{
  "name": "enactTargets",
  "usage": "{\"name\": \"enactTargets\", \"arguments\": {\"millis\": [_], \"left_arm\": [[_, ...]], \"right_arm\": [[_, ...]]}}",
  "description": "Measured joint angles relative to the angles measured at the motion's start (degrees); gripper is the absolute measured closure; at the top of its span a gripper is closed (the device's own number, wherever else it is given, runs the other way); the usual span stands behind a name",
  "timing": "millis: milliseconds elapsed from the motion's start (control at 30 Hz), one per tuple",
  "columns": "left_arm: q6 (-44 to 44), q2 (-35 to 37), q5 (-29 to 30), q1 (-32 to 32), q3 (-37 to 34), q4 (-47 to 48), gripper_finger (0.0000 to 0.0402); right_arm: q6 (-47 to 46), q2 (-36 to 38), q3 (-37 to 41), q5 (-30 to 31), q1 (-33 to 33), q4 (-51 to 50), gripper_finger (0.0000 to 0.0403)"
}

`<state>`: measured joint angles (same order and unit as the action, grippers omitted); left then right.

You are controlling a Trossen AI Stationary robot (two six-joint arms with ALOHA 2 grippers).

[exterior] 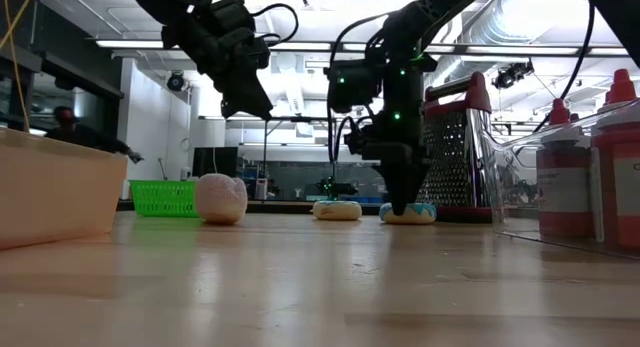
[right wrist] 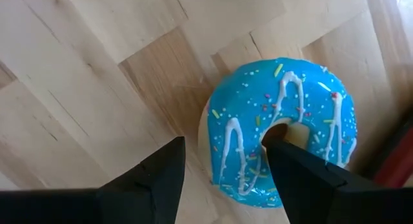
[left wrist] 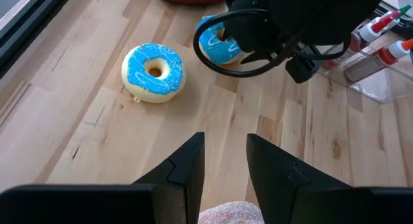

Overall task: Pick & Place Food Item
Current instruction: Put the blue donut into the green basket

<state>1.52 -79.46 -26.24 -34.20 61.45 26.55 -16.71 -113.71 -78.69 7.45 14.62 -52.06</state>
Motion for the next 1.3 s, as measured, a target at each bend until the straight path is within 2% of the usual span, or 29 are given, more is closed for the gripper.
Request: {"name": "enactTargets", "arguments": {"millis": [200,567,900,1300], "left_arm": [[0.02,0.00,0.02,0.00,0.00,0.00,0.0292],[0.04,0.00,0.04,0.00,0.00,0.00,0.0292],[0.04,0.00,0.04,0.00,0.00,-0.02,0.0292],[0.24,0.00,0.09,0.00,0.00,-0.02,0.0292]], "right_arm": [[-0.06,0.00,0.00,0.10,0.00,0.02,0.0206],[0.41,0.00,0.00,0.16,0.02,0.01,0.0280],[1.17,0.00,0.00,0.12,-0.01,-0.19,0.0331],[3.67,1.63,-0.02,-0.06,-1.83,-5.12,0.0359]]}}
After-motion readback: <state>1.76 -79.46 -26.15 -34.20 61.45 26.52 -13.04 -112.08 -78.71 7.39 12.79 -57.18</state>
